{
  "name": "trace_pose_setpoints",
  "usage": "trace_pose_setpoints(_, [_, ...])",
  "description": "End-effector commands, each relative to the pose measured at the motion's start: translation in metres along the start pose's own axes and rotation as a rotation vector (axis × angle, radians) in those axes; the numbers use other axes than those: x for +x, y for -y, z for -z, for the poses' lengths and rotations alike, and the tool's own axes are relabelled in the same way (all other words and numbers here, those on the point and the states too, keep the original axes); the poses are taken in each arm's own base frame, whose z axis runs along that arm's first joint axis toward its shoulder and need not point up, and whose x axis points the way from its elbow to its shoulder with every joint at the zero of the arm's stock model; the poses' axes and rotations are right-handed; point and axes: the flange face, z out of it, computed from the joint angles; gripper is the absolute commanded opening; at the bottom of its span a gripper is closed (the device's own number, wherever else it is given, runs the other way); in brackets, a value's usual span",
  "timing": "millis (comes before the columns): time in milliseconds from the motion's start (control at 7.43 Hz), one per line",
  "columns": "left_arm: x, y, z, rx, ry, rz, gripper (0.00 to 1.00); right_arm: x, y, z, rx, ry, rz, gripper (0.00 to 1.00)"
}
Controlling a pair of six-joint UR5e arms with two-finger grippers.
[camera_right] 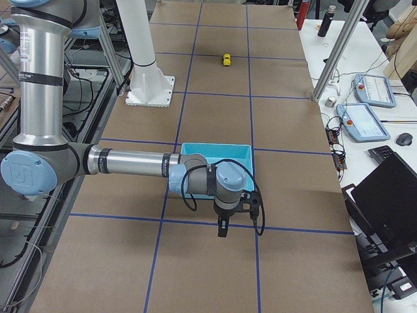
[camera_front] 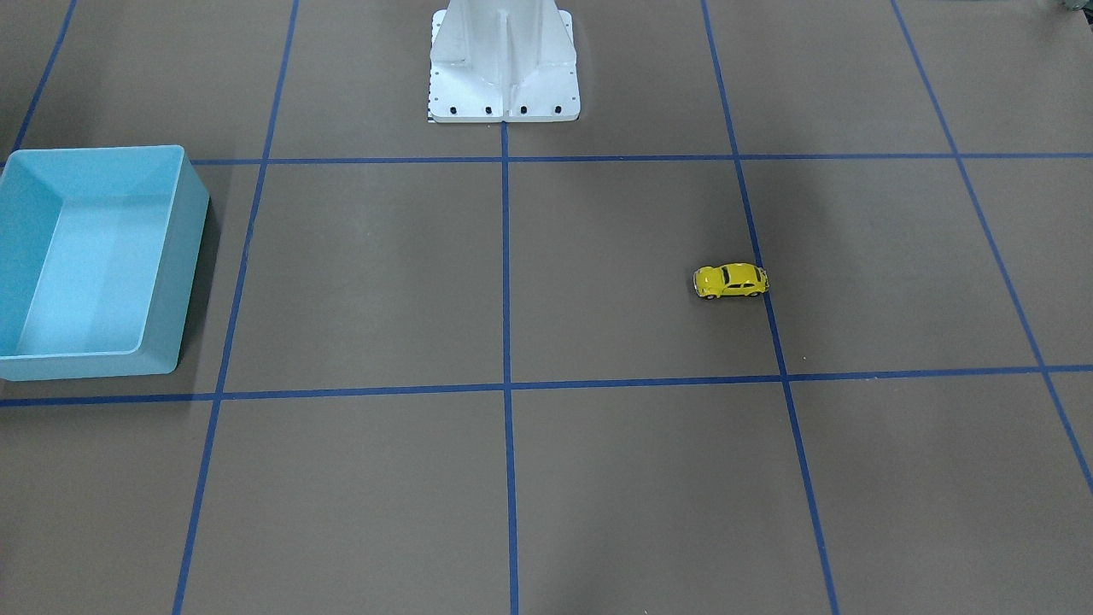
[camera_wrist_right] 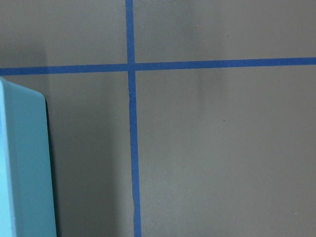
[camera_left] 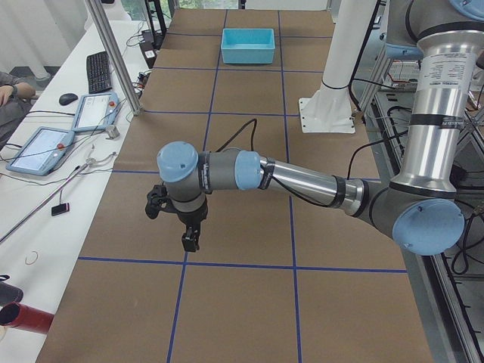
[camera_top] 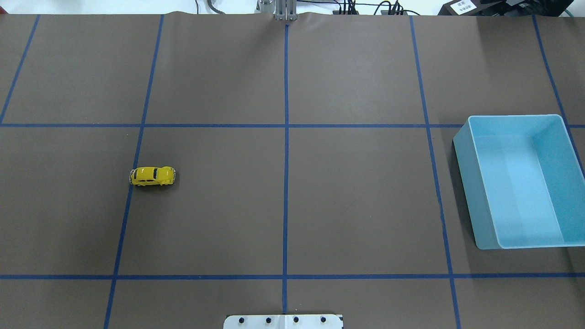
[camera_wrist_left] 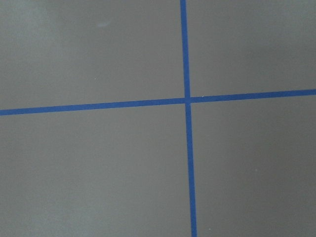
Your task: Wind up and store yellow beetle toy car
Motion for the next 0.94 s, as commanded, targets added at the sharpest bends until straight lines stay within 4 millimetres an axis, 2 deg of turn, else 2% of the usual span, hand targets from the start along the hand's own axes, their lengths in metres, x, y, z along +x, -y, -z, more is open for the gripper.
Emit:
trace_pose_setpoints(0, [0.112, 0.007, 0.011, 0.018, 0.027, -0.225, 1.0, -0.003, 0.001, -0.002, -0.005, -0.001, 0.004, 1.0])
trace_pose_setpoints(135, [0.176, 0.001, 0.003, 0.01, 0.045, -0.366, 1.0, -0.003, 0.0, -0.004, -0.009, -0.002, 0.007, 1.0])
trace_pose_setpoints(269, [0.224, -0.008, 0.001, 0.012, 0.066, -0.473, 1.0, -0.003, 0.0, -0.004, -0.009, -0.005, 0.007, 1.0])
trace_pose_setpoints(404, [0.262, -0.02, -0.001, 0.016, 0.069, -0.564, 1.0, 0.003, -0.001, -0.01, -0.02, -0.005, -0.011, 1.0])
trace_pose_setpoints(673, [0.31, -0.02, 0.001, 0.038, 0.048, -0.667, 1.0, 0.003, -0.001, -0.011, -0.023, -0.003, -0.014, 1.0])
trace_pose_setpoints(807, [0.334, -0.018, -0.004, 0.035, 0.032, -0.715, 1.0, 0.004, -0.001, -0.011, -0.023, -0.005, -0.014, 1.0])
